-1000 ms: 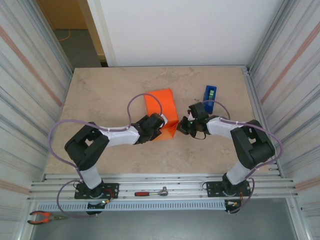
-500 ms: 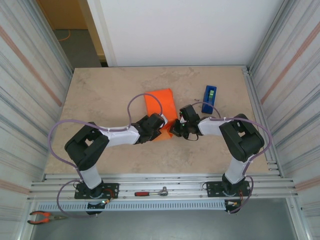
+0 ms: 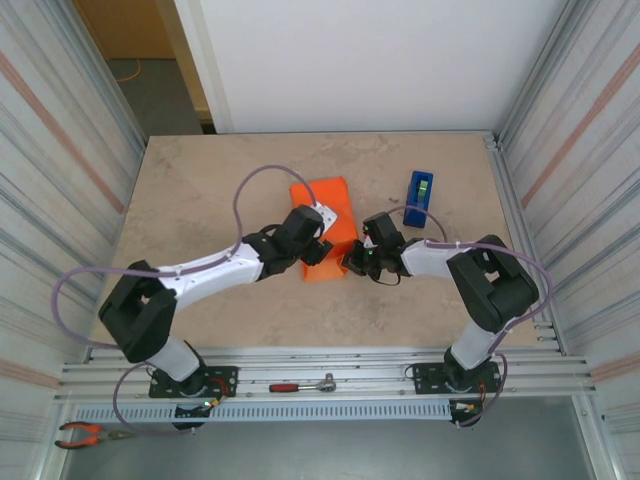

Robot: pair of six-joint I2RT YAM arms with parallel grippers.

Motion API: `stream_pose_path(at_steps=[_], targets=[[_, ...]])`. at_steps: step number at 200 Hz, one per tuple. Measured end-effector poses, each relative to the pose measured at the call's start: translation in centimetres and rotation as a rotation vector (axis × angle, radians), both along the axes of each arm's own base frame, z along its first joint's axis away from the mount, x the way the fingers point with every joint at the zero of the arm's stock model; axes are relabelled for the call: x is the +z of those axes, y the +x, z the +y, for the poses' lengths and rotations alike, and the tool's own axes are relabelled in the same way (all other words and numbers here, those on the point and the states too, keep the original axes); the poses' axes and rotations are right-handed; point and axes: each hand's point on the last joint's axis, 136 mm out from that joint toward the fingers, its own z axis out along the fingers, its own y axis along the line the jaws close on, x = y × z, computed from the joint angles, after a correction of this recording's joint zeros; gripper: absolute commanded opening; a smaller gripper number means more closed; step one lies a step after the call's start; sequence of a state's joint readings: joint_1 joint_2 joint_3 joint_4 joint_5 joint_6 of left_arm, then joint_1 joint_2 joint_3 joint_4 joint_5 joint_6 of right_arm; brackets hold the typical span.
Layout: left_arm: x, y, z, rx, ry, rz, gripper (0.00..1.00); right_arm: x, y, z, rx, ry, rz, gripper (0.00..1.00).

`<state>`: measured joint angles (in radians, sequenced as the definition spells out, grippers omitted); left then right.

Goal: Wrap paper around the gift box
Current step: Fold the wrapping paper for the gift box.

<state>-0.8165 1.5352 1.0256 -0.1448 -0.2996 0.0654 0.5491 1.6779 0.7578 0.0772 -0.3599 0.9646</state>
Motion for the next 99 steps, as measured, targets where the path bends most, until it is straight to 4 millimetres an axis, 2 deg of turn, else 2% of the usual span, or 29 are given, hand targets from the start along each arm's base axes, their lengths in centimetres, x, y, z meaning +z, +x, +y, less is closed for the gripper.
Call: stream_pose_path(at_steps=[18, 51, 76, 99], targets=[[1.1, 0.8, 1.1, 0.063, -0.087, 0.019, 0.77, 0.5, 0.0, -0.6, -0.012, 0.005, -0.009, 0.00], [0.8, 2.7, 3.7, 0.177, -0.177, 0.078, 0.79, 0.2, 0.0, -1.2, -0.026, 0.002, -0.003, 0.00], [-0.2, 3.4, 4.5, 0.215, -0.209, 0.125, 0.79, 0.4, 0.1, -1.0, -0.023, 0.010, -0.010, 0.00], [-2.2, 3.6, 4.6, 0.227, -0.206, 0.181, 0.80, 0.4, 0.2, -0.9, -0.022, 0.015, -0.014, 0.00]])
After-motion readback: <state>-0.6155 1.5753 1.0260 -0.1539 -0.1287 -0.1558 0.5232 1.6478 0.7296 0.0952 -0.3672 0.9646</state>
